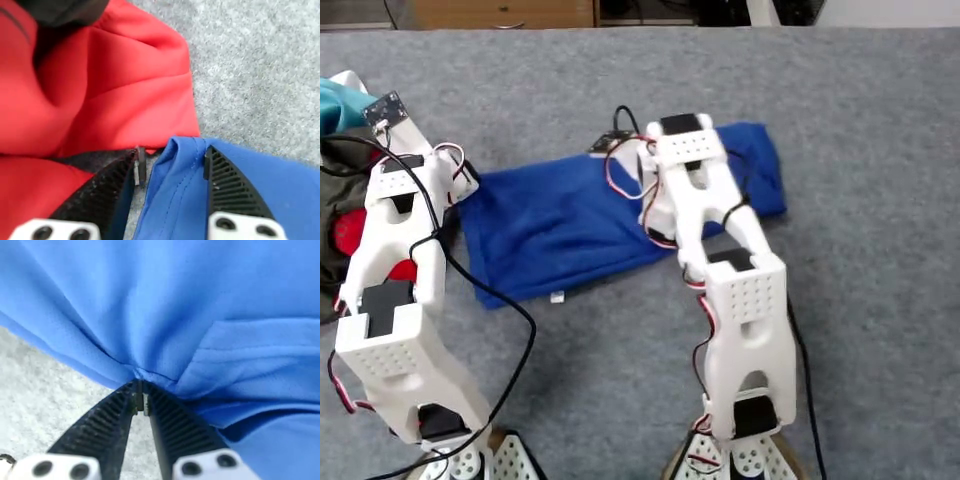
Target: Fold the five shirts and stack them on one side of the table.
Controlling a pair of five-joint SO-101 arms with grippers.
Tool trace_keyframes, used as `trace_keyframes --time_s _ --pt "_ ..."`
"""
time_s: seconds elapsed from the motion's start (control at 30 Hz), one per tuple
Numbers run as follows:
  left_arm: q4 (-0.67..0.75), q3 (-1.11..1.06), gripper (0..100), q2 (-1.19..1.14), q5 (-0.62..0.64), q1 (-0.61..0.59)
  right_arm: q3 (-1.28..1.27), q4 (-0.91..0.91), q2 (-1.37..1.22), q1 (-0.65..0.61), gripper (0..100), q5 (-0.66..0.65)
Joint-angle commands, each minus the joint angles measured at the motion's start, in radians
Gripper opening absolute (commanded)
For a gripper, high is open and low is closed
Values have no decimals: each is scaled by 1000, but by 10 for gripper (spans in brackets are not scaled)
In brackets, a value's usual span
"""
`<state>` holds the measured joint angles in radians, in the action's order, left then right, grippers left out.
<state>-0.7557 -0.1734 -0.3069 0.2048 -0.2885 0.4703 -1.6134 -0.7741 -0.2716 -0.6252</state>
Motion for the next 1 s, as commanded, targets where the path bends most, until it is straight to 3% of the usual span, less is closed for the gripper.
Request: trace_keyframes --time_s 0.0,0.37,0.53,0.73,0.97 --pt "12 20 198 10 0 -9 21 -12 4 39 2 -18" --pt "8 20 198 10 0 -9 355 -100 53 -48 2 20" --pt "8 20 197 10 0 -9 591 -38 19 97 3 38" --pt "8 18 196 10 -28 -8 648 193 -186 275 3 121" --pt "6 29 195 -27 -26 -6 648 338 -314 332 3 157"
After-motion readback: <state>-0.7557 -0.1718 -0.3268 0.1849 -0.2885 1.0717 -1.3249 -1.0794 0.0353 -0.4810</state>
